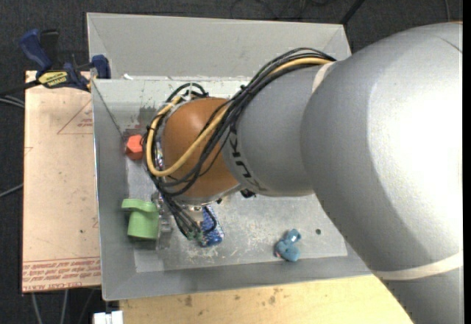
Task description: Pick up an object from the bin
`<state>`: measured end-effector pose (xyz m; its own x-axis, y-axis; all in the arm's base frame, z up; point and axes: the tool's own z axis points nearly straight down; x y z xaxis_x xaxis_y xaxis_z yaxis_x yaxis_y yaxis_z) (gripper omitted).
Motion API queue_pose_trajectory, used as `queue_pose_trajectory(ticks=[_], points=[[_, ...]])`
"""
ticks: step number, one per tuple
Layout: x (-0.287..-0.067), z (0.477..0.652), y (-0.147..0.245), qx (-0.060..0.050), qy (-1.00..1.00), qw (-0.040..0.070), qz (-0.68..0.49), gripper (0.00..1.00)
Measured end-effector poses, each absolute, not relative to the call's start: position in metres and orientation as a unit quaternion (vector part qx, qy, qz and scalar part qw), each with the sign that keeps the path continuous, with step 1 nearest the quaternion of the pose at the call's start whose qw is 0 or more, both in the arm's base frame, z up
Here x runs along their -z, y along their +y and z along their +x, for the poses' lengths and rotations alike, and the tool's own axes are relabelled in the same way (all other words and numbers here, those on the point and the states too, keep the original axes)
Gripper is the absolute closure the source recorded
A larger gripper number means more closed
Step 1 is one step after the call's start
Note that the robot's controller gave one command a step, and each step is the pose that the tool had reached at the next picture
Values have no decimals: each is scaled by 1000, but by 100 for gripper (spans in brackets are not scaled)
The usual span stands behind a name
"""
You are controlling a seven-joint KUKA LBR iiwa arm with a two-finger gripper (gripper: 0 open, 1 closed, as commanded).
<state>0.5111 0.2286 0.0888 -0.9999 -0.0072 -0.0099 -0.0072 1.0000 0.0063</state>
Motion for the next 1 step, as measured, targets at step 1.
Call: queue_pose_trajectory(ticks=[1], points=[[-215, 512, 245, -3, 1000, 5, -8, 100]])
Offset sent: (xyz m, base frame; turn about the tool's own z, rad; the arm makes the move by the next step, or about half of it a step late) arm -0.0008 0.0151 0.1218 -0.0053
